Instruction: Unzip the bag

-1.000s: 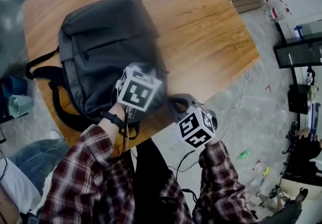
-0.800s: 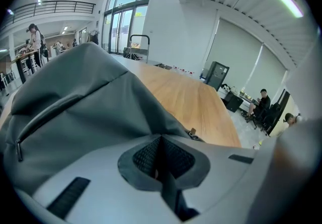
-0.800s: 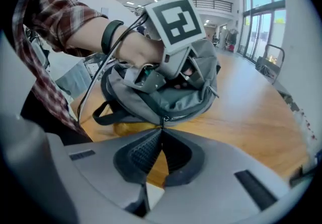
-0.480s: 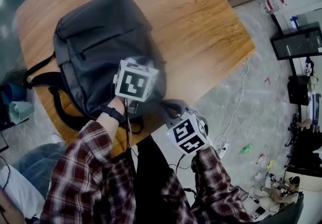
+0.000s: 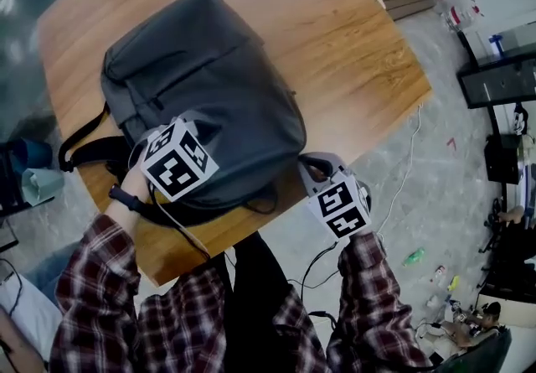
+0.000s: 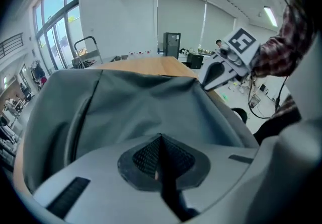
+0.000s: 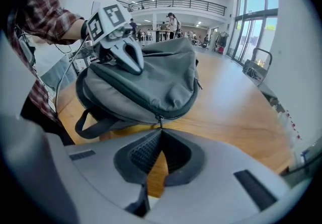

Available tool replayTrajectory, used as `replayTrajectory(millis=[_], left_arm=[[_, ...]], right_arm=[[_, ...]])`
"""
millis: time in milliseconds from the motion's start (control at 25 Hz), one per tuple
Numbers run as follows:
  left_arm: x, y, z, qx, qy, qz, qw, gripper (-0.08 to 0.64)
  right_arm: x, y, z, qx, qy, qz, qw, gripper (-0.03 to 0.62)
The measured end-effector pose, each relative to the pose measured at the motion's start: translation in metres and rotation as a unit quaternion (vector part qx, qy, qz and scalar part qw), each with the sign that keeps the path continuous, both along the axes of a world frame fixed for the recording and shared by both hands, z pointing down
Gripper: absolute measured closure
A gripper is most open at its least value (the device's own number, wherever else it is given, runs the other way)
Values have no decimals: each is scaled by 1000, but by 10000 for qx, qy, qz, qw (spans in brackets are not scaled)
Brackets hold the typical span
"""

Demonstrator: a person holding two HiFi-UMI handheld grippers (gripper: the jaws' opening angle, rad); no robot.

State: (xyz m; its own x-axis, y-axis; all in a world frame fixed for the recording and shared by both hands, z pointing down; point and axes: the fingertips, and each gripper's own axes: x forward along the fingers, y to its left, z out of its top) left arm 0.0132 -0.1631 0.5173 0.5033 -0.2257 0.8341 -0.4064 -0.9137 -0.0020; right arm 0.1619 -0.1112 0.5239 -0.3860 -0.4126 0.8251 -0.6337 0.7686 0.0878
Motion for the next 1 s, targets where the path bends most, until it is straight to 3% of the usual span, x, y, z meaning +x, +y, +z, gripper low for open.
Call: replayTrajectory(millis=[80, 200, 440, 680, 840, 1000], left_arm=[[-4, 10, 5, 117, 85, -3, 9999, 555], [-1, 19, 7, 182, 224, -383, 9989, 555], [11, 37, 8, -625, 728, -1449, 9848, 555], [32, 38, 9, -1116, 1040, -2036, 9671, 555], [41, 36, 8, -1129, 1047, -2069, 9662, 555], [46, 31, -3, -929, 1025, -1257, 9824, 555]], right_arm=[[5, -15, 1, 90, 122, -69, 9999, 581], [3, -37, 1, 236, 261, -237, 9991, 581], [-11, -90, 3, 420, 291, -174, 9985, 581], [-27, -130, 4, 519, 273, -162, 9982, 581], [-32, -141, 3, 542, 235, -270, 9979, 581], [-31, -141, 0, 560, 230, -273, 9978, 581]])
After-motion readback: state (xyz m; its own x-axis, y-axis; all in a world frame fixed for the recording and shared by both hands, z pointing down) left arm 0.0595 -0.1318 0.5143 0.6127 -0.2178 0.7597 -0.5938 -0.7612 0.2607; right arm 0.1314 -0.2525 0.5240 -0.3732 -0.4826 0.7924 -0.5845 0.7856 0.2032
